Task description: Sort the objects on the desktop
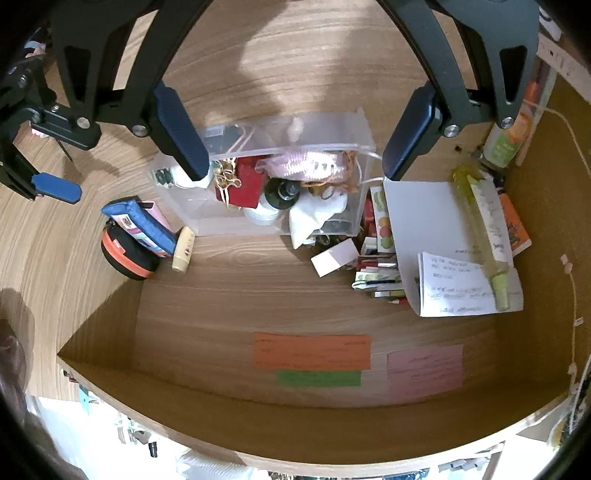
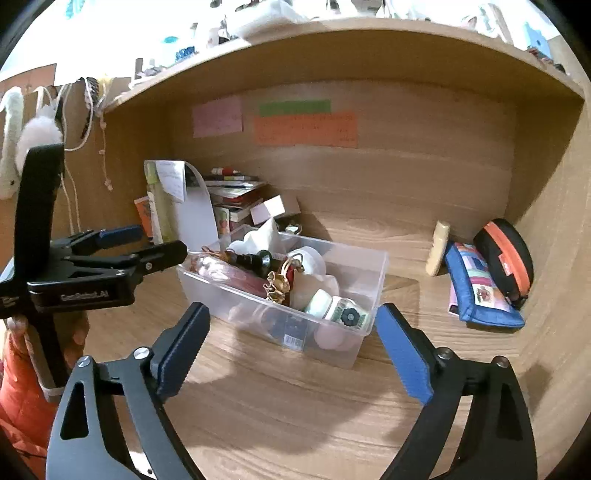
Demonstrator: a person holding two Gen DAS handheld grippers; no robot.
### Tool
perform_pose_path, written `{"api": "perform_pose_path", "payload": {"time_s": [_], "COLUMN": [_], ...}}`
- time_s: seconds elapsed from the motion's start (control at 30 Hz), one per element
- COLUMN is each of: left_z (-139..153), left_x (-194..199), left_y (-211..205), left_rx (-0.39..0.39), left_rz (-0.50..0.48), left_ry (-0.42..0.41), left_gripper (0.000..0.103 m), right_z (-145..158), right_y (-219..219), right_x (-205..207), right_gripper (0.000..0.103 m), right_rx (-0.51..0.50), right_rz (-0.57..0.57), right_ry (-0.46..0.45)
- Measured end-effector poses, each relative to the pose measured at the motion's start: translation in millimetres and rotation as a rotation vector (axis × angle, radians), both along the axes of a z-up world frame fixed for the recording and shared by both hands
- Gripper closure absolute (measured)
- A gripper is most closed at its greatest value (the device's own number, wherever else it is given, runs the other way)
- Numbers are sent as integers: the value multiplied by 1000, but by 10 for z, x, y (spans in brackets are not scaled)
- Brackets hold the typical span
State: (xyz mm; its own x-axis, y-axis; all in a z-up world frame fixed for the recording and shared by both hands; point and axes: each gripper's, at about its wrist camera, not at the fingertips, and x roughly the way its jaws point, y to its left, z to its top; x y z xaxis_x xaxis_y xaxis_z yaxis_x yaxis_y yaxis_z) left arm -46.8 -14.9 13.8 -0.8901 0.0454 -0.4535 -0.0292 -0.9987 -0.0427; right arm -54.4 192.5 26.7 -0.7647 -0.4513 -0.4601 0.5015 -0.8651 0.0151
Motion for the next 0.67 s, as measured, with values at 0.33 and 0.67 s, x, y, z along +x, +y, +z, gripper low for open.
{"api": "perform_pose_path", "payload": {"time_s": [0.33, 0.67], "left_z": [-66, -113], "left_x": [184, 348], "left_y": [137, 230], "left_rx": [-34, -36], "left_rz": [19, 13], "left_ry": [15, 52], "left_gripper": [7, 7], "right_z": [-45, -103], "right_y": [134, 178], "right_x": [176, 215], "right_gripper": [9, 9], "right_rx": [-30, -24], "right_rz": [-36, -53], "right_ry": [12, -5]}}
